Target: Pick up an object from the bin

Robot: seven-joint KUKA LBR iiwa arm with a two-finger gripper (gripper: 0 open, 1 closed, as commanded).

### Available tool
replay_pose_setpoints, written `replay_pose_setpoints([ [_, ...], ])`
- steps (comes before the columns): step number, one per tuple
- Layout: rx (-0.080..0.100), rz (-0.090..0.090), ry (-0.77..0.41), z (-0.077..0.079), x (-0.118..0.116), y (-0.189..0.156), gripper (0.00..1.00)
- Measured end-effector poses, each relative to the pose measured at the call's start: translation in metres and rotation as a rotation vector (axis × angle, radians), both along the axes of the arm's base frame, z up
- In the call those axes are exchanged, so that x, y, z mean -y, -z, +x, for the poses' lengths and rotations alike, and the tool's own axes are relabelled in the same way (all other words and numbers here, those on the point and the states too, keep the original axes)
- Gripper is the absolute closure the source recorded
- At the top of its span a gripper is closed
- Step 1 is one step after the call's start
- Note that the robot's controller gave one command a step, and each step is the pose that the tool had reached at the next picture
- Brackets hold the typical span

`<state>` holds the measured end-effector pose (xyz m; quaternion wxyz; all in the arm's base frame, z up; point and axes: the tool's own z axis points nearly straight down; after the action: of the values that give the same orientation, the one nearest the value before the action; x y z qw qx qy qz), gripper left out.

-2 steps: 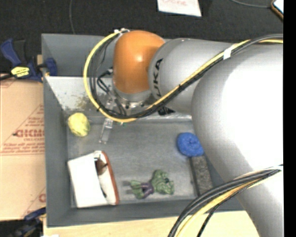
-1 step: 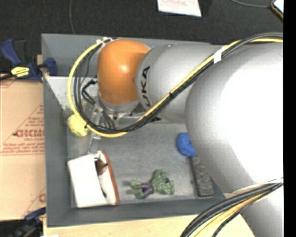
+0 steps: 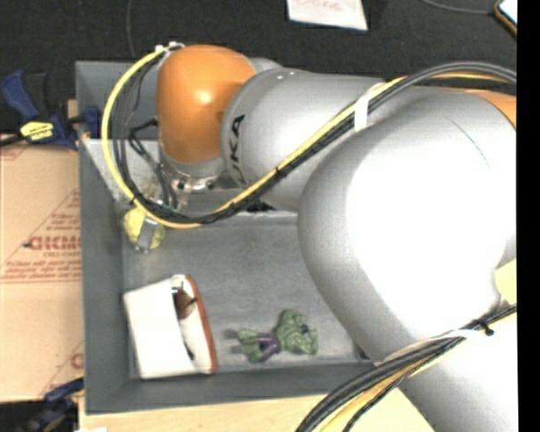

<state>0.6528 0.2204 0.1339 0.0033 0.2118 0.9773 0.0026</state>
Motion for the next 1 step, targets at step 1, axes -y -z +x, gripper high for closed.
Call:
replay_pose_setpoints([
  [1, 0.004, -0.003, -0.016, -0.0006, -0.0142, 0.0631, 0.0],
])
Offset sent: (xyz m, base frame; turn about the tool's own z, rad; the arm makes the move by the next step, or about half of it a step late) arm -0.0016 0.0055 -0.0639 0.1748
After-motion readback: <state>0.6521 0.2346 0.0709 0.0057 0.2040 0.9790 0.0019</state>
